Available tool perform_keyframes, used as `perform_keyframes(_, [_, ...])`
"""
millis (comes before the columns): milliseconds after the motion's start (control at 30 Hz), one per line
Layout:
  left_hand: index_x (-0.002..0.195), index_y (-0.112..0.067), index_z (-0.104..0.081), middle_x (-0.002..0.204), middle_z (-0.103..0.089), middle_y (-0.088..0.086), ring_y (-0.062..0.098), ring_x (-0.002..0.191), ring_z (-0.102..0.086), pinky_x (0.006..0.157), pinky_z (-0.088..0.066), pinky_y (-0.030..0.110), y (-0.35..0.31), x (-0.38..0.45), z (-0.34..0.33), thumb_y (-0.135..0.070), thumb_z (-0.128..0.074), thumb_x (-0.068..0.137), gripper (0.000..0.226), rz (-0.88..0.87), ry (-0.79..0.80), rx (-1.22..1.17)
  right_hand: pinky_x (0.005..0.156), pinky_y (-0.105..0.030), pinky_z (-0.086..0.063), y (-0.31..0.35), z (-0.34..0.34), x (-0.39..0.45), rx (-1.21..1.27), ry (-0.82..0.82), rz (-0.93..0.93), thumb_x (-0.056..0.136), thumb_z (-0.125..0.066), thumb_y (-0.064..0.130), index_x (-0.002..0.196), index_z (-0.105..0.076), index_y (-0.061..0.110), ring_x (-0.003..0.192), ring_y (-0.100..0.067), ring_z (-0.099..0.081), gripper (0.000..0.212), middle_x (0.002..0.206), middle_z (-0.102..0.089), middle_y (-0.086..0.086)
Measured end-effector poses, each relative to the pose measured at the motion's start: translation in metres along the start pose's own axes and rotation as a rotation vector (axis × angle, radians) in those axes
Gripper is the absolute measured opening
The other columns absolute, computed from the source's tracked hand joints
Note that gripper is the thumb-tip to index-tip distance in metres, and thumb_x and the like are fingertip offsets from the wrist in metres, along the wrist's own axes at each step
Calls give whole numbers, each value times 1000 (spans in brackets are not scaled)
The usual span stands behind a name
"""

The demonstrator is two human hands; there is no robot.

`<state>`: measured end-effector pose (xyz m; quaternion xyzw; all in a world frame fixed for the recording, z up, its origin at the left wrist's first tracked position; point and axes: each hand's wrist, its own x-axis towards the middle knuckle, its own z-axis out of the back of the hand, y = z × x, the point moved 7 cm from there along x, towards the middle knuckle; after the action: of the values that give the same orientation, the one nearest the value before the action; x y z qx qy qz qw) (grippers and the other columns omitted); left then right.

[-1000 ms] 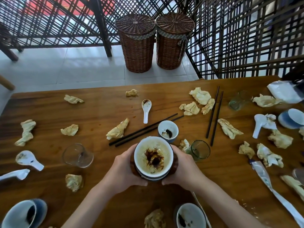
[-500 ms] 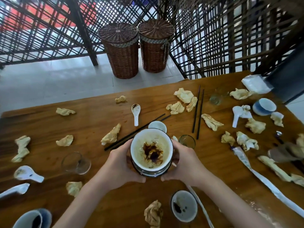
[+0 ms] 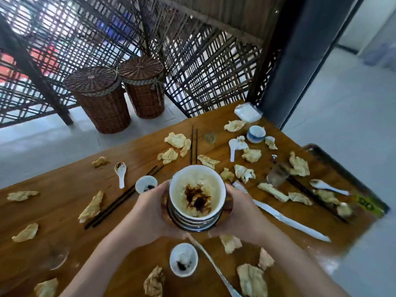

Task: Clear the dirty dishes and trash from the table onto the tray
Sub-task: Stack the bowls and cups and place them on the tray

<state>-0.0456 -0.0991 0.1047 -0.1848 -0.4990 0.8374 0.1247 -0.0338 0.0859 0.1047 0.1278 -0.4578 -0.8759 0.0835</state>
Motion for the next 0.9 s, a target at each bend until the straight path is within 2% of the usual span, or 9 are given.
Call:
perform_keyframes(133, [124,-40,-46,109,-63,-27,-5,107,-57,94,-50,32,-47,23,-36,-42,-91,35,100,-90,32,52,94,-28,-48,-18,50,-25,35,-49,-21,41,-90,32,120,-51,40,111,2,-54,88,112,-61,25])
perform_keyframes(267, [120,-45,-44,111,-62,-24,-4,111,-55,96,-48,30,-86,51,-84,-42,-92,34,98,-111,39,85,93,-15,-44,-46,106,-51,37,-89,-30,43,-91,34,125,-52,34,113,8,-51,91,114,-61,26])
perform_keyframes(367, [127,-34,-45,113,-60,-23,-5,112,-53,94,-47,22,-109,72,-126,-39,-94,35,104,-111,56,106,99,-31,-45,-75,148,-67,28,-114,-49,43,-92,33,128,-52,28,116,1,-52,94,117,-61,19])
perform_keyframes(467, [117,-45,-45,106,-61,-31,-10,105,-55,79,-50,12,-134,91,-168,-36,-94,37,95,-130,55,108,96,-42,-48,-104,186,-81,8,-110,-74,42,-92,28,128,-51,28,117,-9,-53,95,119,-60,16])
perform_keyframes(533, [113,-47,-45,103,-59,-36,-11,101,-56,73,-50,9,-153,105,-199,-31,-94,38,92,-139,45,109,92,-41,-49,-126,216,-91,-15,-120,-76,41,-91,24,121,-52,33,113,-8,-54,89,116,-61,18])
perform_keyframes(600, [119,-41,-47,104,-61,-32,-8,100,-58,74,-52,13,-168,121,-230,-30,-94,38,94,-161,55,100,93,-39,-49,-148,244,-99,-36,-130,-80,41,-92,23,121,-52,34,112,-7,-54,89,116,-61,17])
perform_keyframes(700, [129,-25,-49,107,-64,-23,-4,103,-59,78,-53,18,-182,144,-270,-32,-94,40,100,-168,77,94,94,-33,-49,-181,278,-110,-46,-129,-110,41,-92,24,125,-52,30,113,-5,-54,93,116,-61,18])
perform_keyframes(767, [132,-24,-47,111,-63,-20,-2,105,-59,83,-53,20,-188,161,-293,-30,-95,40,103,-152,88,108,92,-26,-49,-202,298,-115,-33,-130,-130,41,-93,24,125,-52,30,112,-3,-55,94,114,-61,20])
perform_keyframes(900, [127,-25,-48,114,-63,-14,1,109,-57,92,-48,21,-206,202,-335,-18,-92,49,90,-128,110,106,99,-30,-45,-240,339,-114,-40,-128,-149,41,-90,34,124,-50,37,113,1,-51,92,116,-58,23])
